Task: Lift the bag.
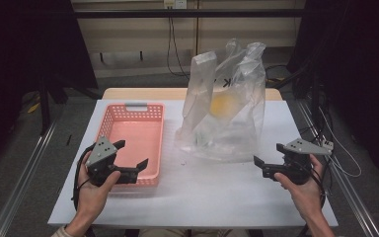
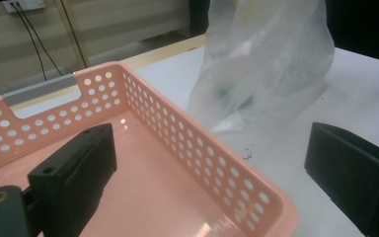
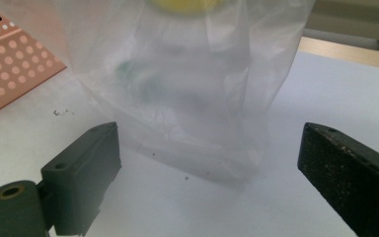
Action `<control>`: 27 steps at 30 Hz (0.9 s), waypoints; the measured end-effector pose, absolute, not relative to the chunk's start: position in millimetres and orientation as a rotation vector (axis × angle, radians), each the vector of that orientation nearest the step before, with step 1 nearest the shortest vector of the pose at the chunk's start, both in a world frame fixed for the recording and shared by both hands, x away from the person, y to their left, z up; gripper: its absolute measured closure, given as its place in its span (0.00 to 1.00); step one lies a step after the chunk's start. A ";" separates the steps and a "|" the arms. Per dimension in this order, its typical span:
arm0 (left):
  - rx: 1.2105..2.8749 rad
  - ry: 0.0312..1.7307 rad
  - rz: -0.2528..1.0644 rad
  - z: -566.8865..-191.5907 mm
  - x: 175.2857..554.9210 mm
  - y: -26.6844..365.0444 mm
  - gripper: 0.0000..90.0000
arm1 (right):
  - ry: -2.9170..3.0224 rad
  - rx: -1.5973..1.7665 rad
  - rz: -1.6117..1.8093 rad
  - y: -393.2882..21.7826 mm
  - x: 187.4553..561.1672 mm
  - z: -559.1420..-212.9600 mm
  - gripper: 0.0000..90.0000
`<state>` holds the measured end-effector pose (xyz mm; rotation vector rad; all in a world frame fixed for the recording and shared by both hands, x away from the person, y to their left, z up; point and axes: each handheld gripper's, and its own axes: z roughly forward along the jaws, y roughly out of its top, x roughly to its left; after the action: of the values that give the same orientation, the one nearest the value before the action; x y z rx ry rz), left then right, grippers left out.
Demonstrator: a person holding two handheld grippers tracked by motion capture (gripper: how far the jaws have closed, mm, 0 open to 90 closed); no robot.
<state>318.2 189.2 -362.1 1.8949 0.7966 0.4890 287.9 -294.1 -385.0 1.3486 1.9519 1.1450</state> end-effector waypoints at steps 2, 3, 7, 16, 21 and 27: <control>1.893 0.803 0.490 -366.4 313.3 191.2 0.06 | 1.951 1.349 1.152 -293.6 283.6 -389.7 0.10; 1.893 0.809 0.489 -368.9 311.3 192.0 0.06 | 1.954 1.348 1.156 -293.0 281.6 -391.7 0.10; 1.879 0.816 0.507 -376.0 305.6 196.9 0.06 | 1.971 1.346 1.163 -289.6 275.6 -396.9 0.10; 1.873 0.855 0.506 -392.3 298.0 206.7 0.06 | 1.989 1.339 1.167 -285.7 261.0 -409.2 0.11; 1.848 0.855 0.531 -399.8 291.0 208.7 0.06 | 1.963 1.362 1.180 -288.8 256.0 -419.1 0.11; 1.809 0.898 0.514 -405.2 287.9 216.3 0.06 | 1.965 1.376 1.184 -289.6 252.1 -428.5 0.11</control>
<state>287.9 216.3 -405.2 1.8088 0.8976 0.5138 252.1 -289.6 -428.5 1.3756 1.9652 1.1836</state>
